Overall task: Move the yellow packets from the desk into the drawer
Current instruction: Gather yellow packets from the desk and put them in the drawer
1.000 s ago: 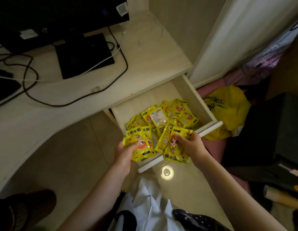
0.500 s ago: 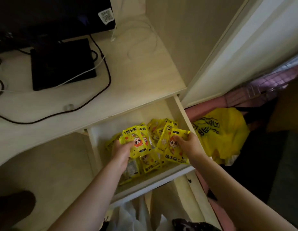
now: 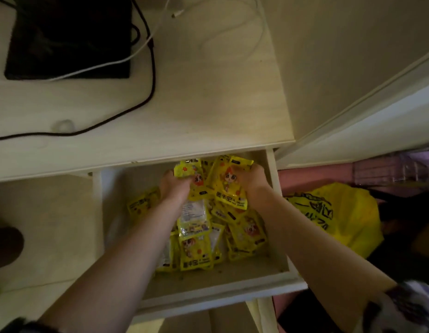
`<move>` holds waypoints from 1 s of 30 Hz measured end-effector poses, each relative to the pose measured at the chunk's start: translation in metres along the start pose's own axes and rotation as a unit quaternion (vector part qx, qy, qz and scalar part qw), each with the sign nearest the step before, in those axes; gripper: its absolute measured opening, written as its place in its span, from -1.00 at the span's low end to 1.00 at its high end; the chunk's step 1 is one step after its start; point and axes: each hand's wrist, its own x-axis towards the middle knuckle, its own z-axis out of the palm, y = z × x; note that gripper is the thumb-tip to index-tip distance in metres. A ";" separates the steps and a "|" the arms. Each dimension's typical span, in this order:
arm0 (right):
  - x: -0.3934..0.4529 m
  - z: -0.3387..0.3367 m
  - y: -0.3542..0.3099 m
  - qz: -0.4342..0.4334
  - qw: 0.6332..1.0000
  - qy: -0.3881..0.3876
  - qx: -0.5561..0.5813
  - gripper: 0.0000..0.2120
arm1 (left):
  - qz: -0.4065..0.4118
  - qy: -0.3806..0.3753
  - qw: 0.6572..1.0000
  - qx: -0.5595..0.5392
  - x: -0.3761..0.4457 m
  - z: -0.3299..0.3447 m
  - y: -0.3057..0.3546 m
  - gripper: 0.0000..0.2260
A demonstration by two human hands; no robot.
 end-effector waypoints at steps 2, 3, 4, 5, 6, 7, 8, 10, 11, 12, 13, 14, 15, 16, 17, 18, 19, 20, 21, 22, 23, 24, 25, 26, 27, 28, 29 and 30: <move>0.013 0.005 -0.009 -0.011 1.000 -0.005 -0.013 -0.62 | 0.011 0.008 1.000 0.011 0.014 0.004 0.005 -0.52; 0.020 0.007 -0.011 -0.016 1.000 -0.003 -0.016 -0.61 | 0.019 0.004 1.000 0.014 0.020 0.006 0.007 -0.55; 0.025 0.007 -0.011 -0.020 0.999 0.000 -0.024 -0.62 | 0.021 -0.001 1.000 0.015 0.025 0.008 0.007 -0.56; 0.030 0.007 -0.011 -0.020 0.999 0.007 -0.045 -0.63 | 0.023 -0.006 1.000 0.016 0.030 0.009 0.006 -0.56; 0.034 0.007 -0.009 -0.019 0.997 0.015 -0.072 -0.65 | 0.026 -0.010 0.999 0.024 0.034 0.010 0.005 -0.60; 0.038 0.006 -0.006 -0.017 0.995 0.021 -0.097 -0.67 | 0.038 -0.010 0.998 0.039 0.036 0.011 0.003 -0.69; 0.039 0.005 -0.004 -0.015 0.993 0.019 -0.119 -0.70 | 0.046 -0.009 0.997 0.058 0.038 0.010 0.002 -0.79; 0.039 0.002 0.000 -0.019 0.987 0.021 -0.160 -0.71 | 0.058 -0.010 0.994 0.092 0.042 0.007 -0.004 -0.85; 0.037 0.001 0.002 -0.028 0.983 0.025 -0.180 -0.70 | 0.059 -0.013 0.992 0.111 0.044 0.004 -0.008 -0.84; 0.034 -0.001 0.003 -0.036 0.980 0.027 -0.196 -0.67 | 0.061 -0.011 0.990 0.126 0.046 0.001 -0.014 -0.80; 0.030 -0.002 0.004 -0.034 0.978 0.026 -0.204 -0.62 | 0.066 -0.003 0.988 0.138 0.047 -0.004 -0.018 -0.77; 0.025 -0.004 0.006 -0.027 0.977 0.025 -0.211 -0.57 | 0.068 0.006 0.987 0.144 0.042 -0.009 -0.018 -0.75; 0.020 -0.005 0.008 -0.020 0.974 0.022 -0.226 -0.54 | 0.070 0.013 0.987 0.144 0.036 -0.015 -0.018 -0.74; 0.013 -0.006 0.009 -0.016 0.969 0.019 -0.244 -0.53 | 0.073 0.018 0.987 0.144 0.026 -0.021 -0.016 -0.74; 0.007 -0.008 0.011 -0.013 0.965 0.018 -0.263 -0.53 | 0.079 0.018 0.987 0.139 0.014 -0.026 -0.013 -0.74; -0.001 -0.010 0.013 -0.016 0.960 0.018 -0.280 -0.55 | 0.082 0.015 0.988 0.132 0.003 -0.032 -0.012 -0.73; -0.009 -0.013 0.015 -0.021 0.956 0.017 -0.293 -0.57 | 0.087 0.016 0.988 0.130 -0.007 -0.037 -0.012 -0.72; -0.018 -0.016 0.017 -0.028 0.953 0.012 -0.303 -0.59 | 0.091 0.019 0.987 0.131 -0.017 -0.042 -0.013 -0.72; -0.026 -0.019 0.020 -0.028 0.951 0.004 -0.308 -0.59 | 0.097 0.023 0.986 0.135 -0.027 -0.046 -0.015 -0.72; -0.034 -0.020 0.022 -0.023 0.952 -0.004 -0.306 -0.56 | 0.100 0.028 0.985 0.139 -0.037 -0.051 -0.017 -0.72; -0.040 -0.021 0.024 -0.017 0.954 -0.011 -0.300 -0.51 | 0.101 0.033 0.984 0.140 -0.047 -0.056 -0.020 -0.72; -0.047 -0.022 0.026 -0.012 0.955 -0.016 -0.297 -0.46 | 0.100 0.033 0.985 0.138 -0.057 -0.060 -0.023 -0.72; -0.055 -0.023 0.026 -0.011 0.955 -0.021 -0.295 -0.43 | 0.105 0.033 0.984 0.137 -0.066 -0.063 -0.026 -0.73; -0.062 -0.024 0.027 -0.014 0.954 -0.022 -0.298 -0.42 | 0.110 0.033 0.984 0.138 -0.075 -0.067 -0.030 -0.74; -0.071 -0.026 0.028 -0.020 0.952 -0.025 -0.303 -0.40 | 0.115 0.033 0.983 0.142 -0.083 -0.071 -0.035 -0.74; -0.079 -0.028 0.030 -0.030 0.950 -0.032 -0.308 -0.39 | 0.117 0.033 0.982 0.144 -0.092 -0.075 -0.040 -0.74; -0.087 -0.029 0.032 -0.049 0.947 -0.040 -0.316 -0.39 | 0.121 0.031 0.982 0.143 -0.101 -0.079 -0.045 -0.74; -0.095 -0.030 0.035 -0.075 0.940 -0.047 -0.329 -0.42 | 0.124 0.028 0.982 0.142 -0.110 -0.083 -0.050 -0.74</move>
